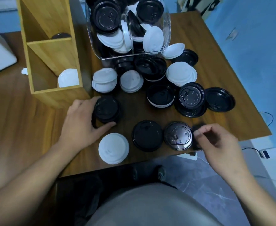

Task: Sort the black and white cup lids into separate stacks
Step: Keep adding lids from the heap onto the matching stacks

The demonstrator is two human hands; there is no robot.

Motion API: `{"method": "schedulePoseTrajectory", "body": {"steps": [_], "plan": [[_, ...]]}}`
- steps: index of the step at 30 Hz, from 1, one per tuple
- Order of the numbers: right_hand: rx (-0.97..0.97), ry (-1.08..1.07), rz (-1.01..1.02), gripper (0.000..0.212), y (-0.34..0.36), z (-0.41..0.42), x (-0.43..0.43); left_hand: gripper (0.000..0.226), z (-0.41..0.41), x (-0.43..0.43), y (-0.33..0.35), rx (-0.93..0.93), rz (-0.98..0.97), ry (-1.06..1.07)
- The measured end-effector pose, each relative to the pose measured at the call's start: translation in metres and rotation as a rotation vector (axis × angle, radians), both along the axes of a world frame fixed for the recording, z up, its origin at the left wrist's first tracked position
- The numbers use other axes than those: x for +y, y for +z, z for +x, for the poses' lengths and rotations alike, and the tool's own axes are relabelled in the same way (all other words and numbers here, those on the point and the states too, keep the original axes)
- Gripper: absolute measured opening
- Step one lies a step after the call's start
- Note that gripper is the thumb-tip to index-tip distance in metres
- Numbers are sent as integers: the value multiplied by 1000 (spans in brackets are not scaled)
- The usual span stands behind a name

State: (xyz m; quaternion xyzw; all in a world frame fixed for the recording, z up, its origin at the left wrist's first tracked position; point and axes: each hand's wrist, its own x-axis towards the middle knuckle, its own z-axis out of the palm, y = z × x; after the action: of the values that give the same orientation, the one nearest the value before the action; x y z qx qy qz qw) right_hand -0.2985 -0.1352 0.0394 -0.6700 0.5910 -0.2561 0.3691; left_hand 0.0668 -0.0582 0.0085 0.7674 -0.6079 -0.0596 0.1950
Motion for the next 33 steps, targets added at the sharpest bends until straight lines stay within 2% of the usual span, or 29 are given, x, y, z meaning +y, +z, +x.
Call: {"method": "schedulePoseTrajectory", "body": {"steps": [1, 5, 7, 11, 15, 19, 24, 33], "plan": [[77, 30, -91, 5, 0, -3, -1, 87, 0, 0, 0, -1, -1, 0], [246, 333, -247, 52, -8, -8, -3, 85, 0, -1, 0, 6, -10, 0], [345, 497, -301, 67, -14, -5, -4, 85, 0, -1, 1, 19, -22, -5], [363, 536, -309, 55, -17, 7, -8, 86, 1, -1, 4, 40, -21, 8], [256, 386, -281, 49, -5, 25, -11, 97, 4, -1, 4, 43, -8, -9], [145, 363, -371, 56, 10, 85, -6, 103, 2, -4, 3, 32, -17, -30], [202, 390, -411, 65, 5, 168, -3, 99, -2, -10, 0, -20, -80, -67], [261, 493, -466, 75, -1, 205, -11, 96, 3, -12, -7, 15, -65, -94]]}}
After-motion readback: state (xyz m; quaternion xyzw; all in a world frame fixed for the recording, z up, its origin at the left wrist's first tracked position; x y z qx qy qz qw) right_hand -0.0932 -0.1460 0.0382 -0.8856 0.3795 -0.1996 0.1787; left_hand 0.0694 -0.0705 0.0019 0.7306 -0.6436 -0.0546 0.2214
